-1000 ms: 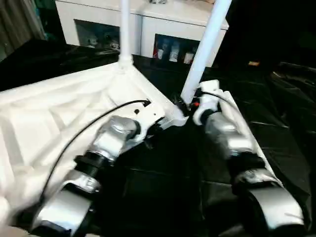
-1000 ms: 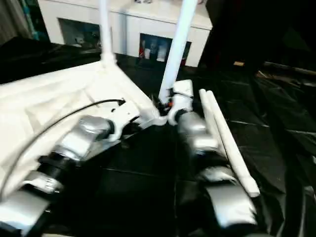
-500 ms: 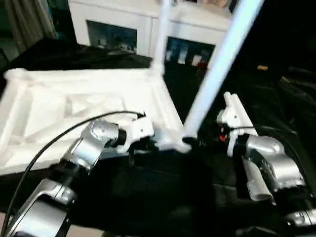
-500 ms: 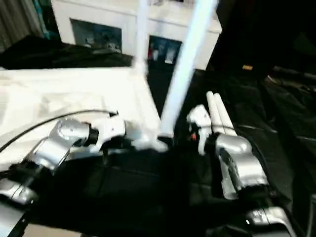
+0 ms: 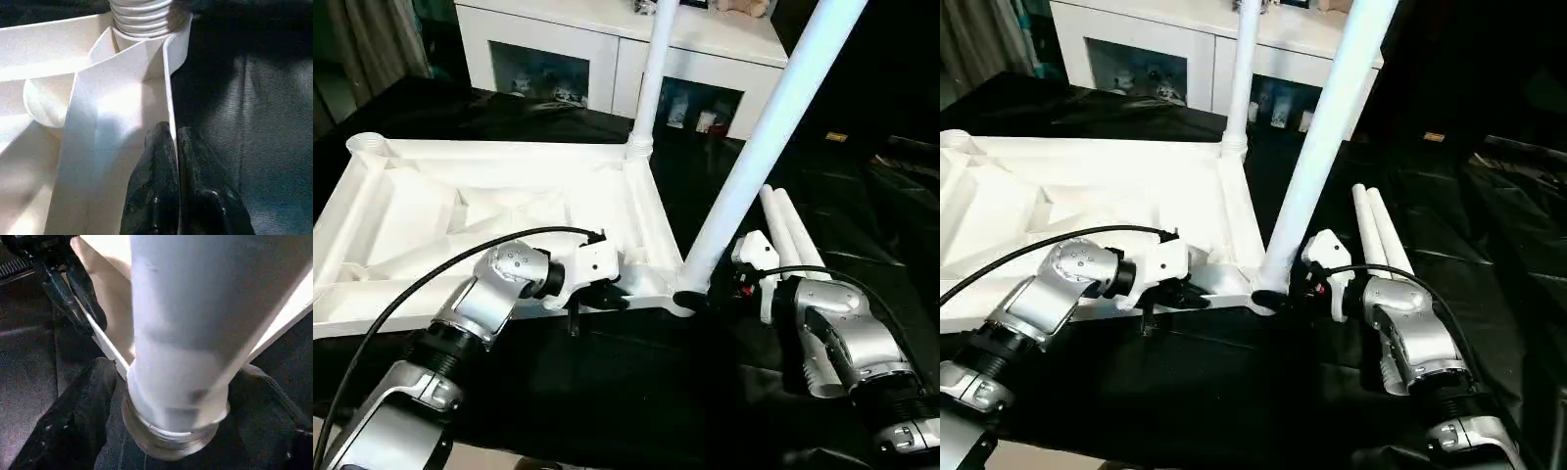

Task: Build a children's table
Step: Rotate leg to tighten

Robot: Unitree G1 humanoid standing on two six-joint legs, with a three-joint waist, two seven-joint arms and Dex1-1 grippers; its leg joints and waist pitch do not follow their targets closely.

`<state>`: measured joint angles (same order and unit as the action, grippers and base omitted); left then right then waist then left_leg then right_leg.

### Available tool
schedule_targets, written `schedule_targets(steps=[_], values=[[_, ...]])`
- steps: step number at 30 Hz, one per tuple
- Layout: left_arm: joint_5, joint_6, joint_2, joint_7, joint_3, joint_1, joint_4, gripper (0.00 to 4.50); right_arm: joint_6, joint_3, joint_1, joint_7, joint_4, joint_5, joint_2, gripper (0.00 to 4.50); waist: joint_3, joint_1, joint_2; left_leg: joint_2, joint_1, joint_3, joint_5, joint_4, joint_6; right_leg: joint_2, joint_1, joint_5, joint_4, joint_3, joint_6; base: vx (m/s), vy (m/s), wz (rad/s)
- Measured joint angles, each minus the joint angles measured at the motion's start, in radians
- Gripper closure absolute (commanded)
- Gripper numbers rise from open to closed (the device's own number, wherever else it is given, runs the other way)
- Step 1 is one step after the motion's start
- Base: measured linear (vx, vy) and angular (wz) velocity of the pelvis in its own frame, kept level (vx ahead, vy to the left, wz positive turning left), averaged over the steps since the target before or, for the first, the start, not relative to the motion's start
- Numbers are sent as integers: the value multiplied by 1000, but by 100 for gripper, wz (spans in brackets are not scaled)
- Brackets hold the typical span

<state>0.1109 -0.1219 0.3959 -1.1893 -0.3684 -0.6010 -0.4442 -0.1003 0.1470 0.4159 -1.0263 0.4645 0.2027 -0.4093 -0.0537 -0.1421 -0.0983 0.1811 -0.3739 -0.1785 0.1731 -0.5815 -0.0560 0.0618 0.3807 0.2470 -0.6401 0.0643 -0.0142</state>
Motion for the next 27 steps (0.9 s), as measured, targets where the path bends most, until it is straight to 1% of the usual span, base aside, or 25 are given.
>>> schedule_targets(steps=[2, 3, 7, 17, 18, 19, 21, 23, 25, 27], values=[[0, 0, 0, -2, 0, 1, 1, 450, 6, 0, 6, -1, 16, -2, 6, 126, 0, 1, 0, 0, 0, 0, 0, -2, 0, 0, 0, 0, -1, 0, 0, 0, 0, 0], [0, 0, 0, -3, 0, 1, 1, 450, 11, 2, 7, -1, 21, -3, 9, 149, 0, 0, 0, 1, 0, 0, 0, -3, 0, 0, 0, 0, -2, 0, 0, 0, 0, 0], [0, 0, 2, -4, 0, 2, 1, 450, 30, 3, 14, -2, 44, -4, 16, 174, 0, 1, 0, 1, 0, 0, 0, -5, 0, 0, 0, 0, -5, 0, 0, 0, 0, 0], [0, 0, 4, -4, 1, 3, 1, 450, 43, 2, 19, -3, 59, -5, 22, 179, 0, 1, 0, 1, 0, 0, 0, -6, 0, 0, 0, 0, -6, 0, 0, 0, 0, 0], [0, 0, 4, -3, 2, 3, 1, 450, 44, 0, 19, -2, 61, -4, 25, 180, 0, 1, 0, 1, 0, 0, 0, -6, 0, 0, 0, 0, -6, 0, 0, 0, 0, 0], [1, -5, 4, 5, 4, 3, 0, 450, 43, -14, 19, 12, 72, -3, 43, 181, 0, 2, 0, 1, 0, 0, 0, -6, 0, 0, 0, 0, -6, 0, 0, 0, 0, 0], [9, -13, -7, 40, 11, 1, -12, 450, 44, -39, 19, 63, 95, 2, 77, 181, 0, 6, 0, 1, 1, 0, 0, -7, 0, 0, -1, 0, -7, -1, 0, 0, 0, 0], [22, -17, -22, 69, 13, -3, -19, 450, 46, -49, 22, 107, 110, 2, 91, 181, 0, 8, 0, 1, 2, 0, 0, -8, 0, 0, -1, -1, -7, -1, -1, 0, 0, 0], [37, -52, -66, 130, 19, -28, -65, 450, 50, -72, 39, 212, 158, -3, 130, 181, 1, 10, 1, 1, 6, 0, 2, -9, -4, 0, -5, -2, -6, -1, -2, 0, 0, 0], [50, -114, -131, 224, 31, -64, -127, 450, 50, -114, 75, 386, 223, -12, 203, 182, 2, 20, 4, 1, 9, 0, 2, -9, -5, 1, -8, -4, -6, -1, -2, 0, 0, 0]])
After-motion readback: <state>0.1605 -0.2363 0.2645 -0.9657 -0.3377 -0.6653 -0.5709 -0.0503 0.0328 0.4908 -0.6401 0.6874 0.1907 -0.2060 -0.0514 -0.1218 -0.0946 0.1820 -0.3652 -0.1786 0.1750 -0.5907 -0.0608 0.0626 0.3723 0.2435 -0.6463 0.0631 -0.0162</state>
